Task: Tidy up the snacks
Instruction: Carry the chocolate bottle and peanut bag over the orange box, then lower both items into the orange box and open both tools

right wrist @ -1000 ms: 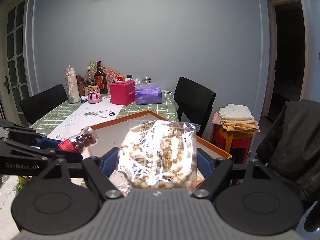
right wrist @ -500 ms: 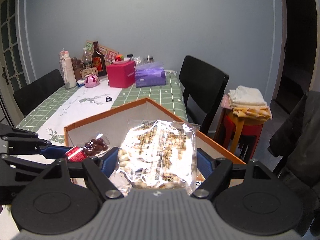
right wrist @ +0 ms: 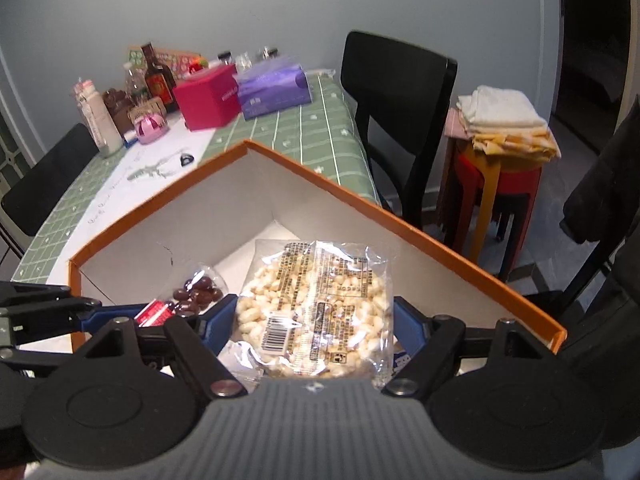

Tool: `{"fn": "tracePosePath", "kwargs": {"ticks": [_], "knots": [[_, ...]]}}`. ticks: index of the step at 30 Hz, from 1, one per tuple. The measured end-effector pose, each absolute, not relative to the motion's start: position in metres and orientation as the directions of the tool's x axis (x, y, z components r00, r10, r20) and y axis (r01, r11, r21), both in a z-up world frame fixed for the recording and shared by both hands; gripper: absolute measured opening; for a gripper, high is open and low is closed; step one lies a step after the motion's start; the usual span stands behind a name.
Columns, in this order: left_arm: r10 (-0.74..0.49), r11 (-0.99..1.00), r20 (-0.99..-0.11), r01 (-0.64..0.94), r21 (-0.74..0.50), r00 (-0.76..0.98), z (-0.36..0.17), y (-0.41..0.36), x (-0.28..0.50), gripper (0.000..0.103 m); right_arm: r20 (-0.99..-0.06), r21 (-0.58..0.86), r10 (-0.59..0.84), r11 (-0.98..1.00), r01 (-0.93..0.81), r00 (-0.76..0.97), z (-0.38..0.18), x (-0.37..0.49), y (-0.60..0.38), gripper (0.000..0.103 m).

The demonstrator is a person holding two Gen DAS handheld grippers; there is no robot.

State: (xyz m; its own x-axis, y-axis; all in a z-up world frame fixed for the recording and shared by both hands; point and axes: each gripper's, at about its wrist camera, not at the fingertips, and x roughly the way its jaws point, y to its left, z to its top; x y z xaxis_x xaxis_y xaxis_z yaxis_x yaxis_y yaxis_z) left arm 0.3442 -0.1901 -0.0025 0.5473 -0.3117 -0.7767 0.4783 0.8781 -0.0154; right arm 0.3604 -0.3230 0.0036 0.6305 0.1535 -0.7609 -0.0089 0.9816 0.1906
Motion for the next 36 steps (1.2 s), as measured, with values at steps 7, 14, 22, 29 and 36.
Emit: {"fn": "tracePosePath", "kwargs": {"ticks": [7, 14, 22, 29, 36], "knots": [[-0.272, 0.877, -0.799, 0.480, 0.023, 0.537, -0.015, -0.199, 0.348, 0.034, -0.811, 0.127, 0.132, 0.991, -0.048, 0.570, 0.004, 0.374, -0.314, 0.078], [-0.251, 0.887, -0.816, 0.461, 0.021, 0.521, -0.024, -0.201, 0.353, 0.034, -0.852, 0.065, 0.090, 0.996, -0.066, 0.516, -0.008, 0.393, -0.298, 0.078], [-0.221, 0.876, -0.833, 0.478, 0.058, 0.507, -0.040, -0.204, 0.351, 0.034, -0.877, 0.032, 0.067, 0.996, -0.081, 0.476, -0.011, 0.397, -0.293, 0.080], [-0.216, 0.861, -0.841, 0.503, 0.075, 0.495, -0.040, -0.207, 0.344, 0.053, -0.888, 0.043, 0.078, 0.995, -0.087, 0.454, -0.013, 0.394, -0.293, 0.085], [-0.164, 0.863, -0.869, 0.494, 0.102, 0.467, -0.043, -0.207, 0.327, 0.047, -0.897, 0.060, 0.099, 0.993, -0.104, 0.430, -0.013, 0.378, -0.292, 0.085]]}}
